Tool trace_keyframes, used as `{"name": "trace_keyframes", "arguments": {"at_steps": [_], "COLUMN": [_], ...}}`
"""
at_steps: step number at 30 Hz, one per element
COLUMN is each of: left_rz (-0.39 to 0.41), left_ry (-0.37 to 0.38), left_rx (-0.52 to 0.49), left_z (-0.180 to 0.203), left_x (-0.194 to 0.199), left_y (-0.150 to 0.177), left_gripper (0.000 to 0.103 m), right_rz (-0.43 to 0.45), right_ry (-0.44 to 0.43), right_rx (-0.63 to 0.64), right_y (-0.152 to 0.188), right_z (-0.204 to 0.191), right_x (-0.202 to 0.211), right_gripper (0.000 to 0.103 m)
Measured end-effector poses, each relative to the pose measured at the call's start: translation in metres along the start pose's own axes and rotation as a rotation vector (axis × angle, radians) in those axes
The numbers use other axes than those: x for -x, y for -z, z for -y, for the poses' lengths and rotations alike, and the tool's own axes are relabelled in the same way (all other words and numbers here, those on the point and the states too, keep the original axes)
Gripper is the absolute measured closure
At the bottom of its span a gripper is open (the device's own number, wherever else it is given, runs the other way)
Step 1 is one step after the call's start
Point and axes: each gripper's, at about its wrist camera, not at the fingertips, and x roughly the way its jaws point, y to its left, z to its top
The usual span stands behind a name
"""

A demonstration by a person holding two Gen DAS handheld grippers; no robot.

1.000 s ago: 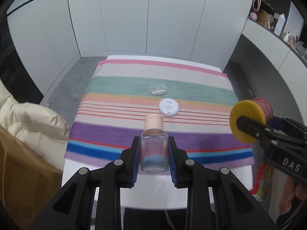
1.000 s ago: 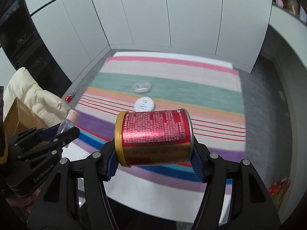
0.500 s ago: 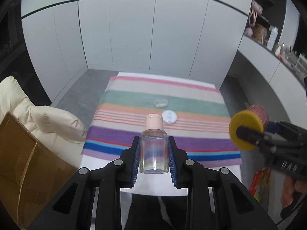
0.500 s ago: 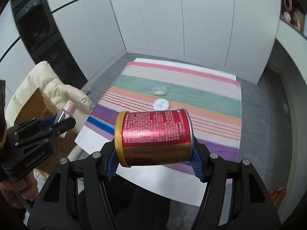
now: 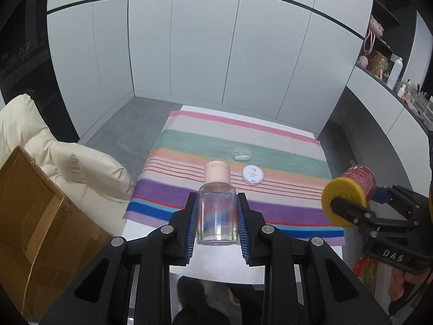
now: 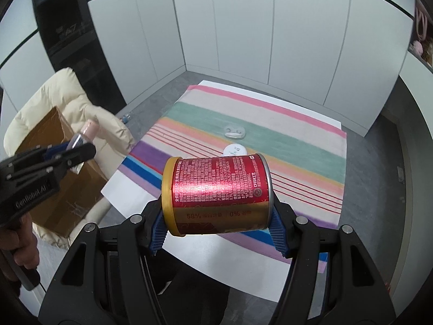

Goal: Organize objects
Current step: 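Lift and carry the clear bottle and red-gold can over the cardboard box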

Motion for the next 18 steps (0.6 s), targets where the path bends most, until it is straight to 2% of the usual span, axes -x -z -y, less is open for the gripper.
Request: {"name": "trace_keyframes", "arguments": {"at_steps": [7,18], "left_rz": [-0.011,0.02], "left_ry": [0.013,-0.043], "left_rx": [0.017,0.054], "left_z": [-0.004,-0.034], "left_x": [-0.003,0.01], "left_y": [0.003,0.008], "left_gripper": [0.076,0.075], "right_rz": [0.031,0.036], "right_ry": [-0.001,-0.03], "right_rx": [0.003,0.019], "right_y": [-0.007,-0.014], "right_z": [-0.008,-0.034], "right_x": [0.0,-0.01], "right_gripper": [0.038,0.038]}}
